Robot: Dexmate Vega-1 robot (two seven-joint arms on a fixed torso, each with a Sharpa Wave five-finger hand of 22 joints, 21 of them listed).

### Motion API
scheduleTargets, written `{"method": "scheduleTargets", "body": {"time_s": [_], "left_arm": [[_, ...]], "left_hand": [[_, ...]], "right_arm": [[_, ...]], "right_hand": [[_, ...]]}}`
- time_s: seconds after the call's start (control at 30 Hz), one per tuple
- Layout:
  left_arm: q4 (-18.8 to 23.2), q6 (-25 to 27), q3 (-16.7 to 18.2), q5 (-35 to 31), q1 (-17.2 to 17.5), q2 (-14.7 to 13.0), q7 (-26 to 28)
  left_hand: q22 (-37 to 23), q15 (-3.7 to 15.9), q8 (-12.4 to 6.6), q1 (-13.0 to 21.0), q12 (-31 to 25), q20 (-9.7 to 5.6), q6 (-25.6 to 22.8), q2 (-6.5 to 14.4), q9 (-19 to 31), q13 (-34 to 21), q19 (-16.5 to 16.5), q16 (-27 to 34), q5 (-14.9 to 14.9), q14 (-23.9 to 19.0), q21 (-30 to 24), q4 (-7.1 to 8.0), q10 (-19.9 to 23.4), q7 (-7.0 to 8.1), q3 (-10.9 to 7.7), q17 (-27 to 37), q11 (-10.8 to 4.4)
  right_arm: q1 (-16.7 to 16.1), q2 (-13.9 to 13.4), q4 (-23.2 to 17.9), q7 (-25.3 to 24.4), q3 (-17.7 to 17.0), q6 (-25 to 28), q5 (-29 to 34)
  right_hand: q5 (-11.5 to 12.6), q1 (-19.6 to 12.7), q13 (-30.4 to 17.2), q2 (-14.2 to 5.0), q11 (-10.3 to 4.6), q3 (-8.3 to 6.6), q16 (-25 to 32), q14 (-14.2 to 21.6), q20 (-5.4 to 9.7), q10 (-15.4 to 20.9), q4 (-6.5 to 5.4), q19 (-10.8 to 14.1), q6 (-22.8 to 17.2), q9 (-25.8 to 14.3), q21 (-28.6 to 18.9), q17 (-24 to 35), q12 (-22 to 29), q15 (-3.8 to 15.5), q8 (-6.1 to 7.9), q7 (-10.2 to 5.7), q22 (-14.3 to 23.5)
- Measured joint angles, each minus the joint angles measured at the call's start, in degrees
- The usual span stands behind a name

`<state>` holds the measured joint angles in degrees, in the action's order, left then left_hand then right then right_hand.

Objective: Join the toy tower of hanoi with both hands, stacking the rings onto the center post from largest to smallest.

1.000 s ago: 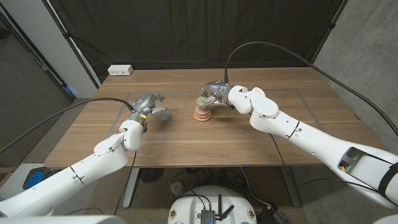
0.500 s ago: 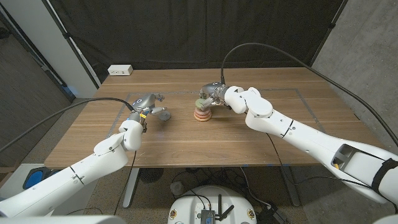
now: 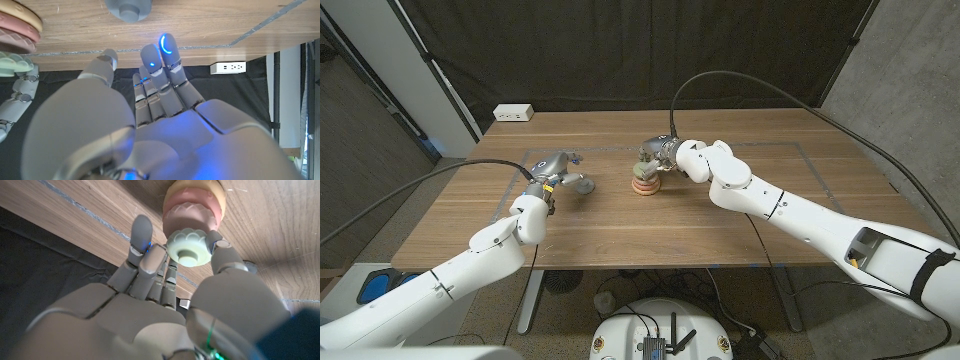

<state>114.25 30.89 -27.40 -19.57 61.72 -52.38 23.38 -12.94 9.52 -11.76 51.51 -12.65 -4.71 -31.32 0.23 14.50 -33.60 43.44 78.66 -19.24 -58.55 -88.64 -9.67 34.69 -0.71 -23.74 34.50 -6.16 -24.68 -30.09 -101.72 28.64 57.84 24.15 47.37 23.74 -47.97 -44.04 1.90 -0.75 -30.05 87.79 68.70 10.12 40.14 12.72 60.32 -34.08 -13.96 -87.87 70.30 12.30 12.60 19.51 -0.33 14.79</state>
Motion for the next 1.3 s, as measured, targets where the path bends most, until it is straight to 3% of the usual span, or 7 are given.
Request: {"method": "scheduleTargets", "body": {"time_s": [0.93,1.0,1.03,1.3], "left_arm": [[-0.1,0.0,0.2,0.6,0.5,0.0,0.5],[0.0,0.1,0.2,0.6,0.6,0.0,0.5],[0.1,0.1,0.2,0.7,0.6,0.0,0.5],[0.1,0.2,0.0,0.7,0.6,0.0,0.5]], "left_hand": [[0.0,0.00,0.00,0.0,0.0,0.00,0.0,0.0,0.3,0.0,0.0,0.2,0.0,0.0,0.0,0.18,0.3,0.01,-0.30,-0.3,-0.26],[0.0,0.00,0.00,0.0,0.0,0.00,0.0,0.0,0.3,0.0,0.0,0.2,0.0,0.0,0.0,0.18,0.3,0.01,-0.30,-0.3,-0.26],[0.0,0.00,0.00,0.0,0.0,0.00,0.0,0.0,0.3,0.0,0.0,0.2,0.0,0.0,0.0,0.18,0.3,0.01,-0.30,-0.3,-0.26],[0.0,0.00,0.00,0.0,0.0,0.00,-0.6,0.0,0.3,0.0,0.0,0.2,0.0,0.0,0.0,0.18,0.4,-0.03,-0.30,-0.2,-0.25]], "right_arm": [[0.9,0.0,1.7,1.1,0.8,0.8,-0.3],[0.9,0.0,1.8,1.1,0.9,1.0,-0.5],[0.9,0.0,1.8,1.1,1.0,1.1,-0.5],[0.9,-0.2,1.8,1.1,1.4,1.7,0.2]], "right_hand": [[-0.1,0.0,0.0,0.00,0.20,-0.25,0.0,-0.2,0.00,0.2,0.25,0.0,0.1,0.0,0.0,0.0,-0.7,-0.22,-0.33,-0.10,-0.2],[-0.2,0.0,0.0,0.00,-0.77,-0.25,0.0,-0.2,0.00,-0.8,0.25,0.0,0.3,0.0,0.0,0.0,-1.5,-0.22,-0.34,-0.30,-0.2],[-0.2,0.0,0.5,0.00,-2.04,-0.24,0.0,-0.2,0.01,-0.4,0.25,0.0,0.3,0.0,0.0,0.0,-1.8,-0.21,-0.40,-0.32,-0.3],[0.0,0.0,2.8,0.00,-4.59,-0.24,-0.7,-1.2,-0.31,-3.0,0.24,-0.8,2.8,-0.7,0.4,-0.5,-2.4,0.00,-2.36,-2.76,-1.2]]}}
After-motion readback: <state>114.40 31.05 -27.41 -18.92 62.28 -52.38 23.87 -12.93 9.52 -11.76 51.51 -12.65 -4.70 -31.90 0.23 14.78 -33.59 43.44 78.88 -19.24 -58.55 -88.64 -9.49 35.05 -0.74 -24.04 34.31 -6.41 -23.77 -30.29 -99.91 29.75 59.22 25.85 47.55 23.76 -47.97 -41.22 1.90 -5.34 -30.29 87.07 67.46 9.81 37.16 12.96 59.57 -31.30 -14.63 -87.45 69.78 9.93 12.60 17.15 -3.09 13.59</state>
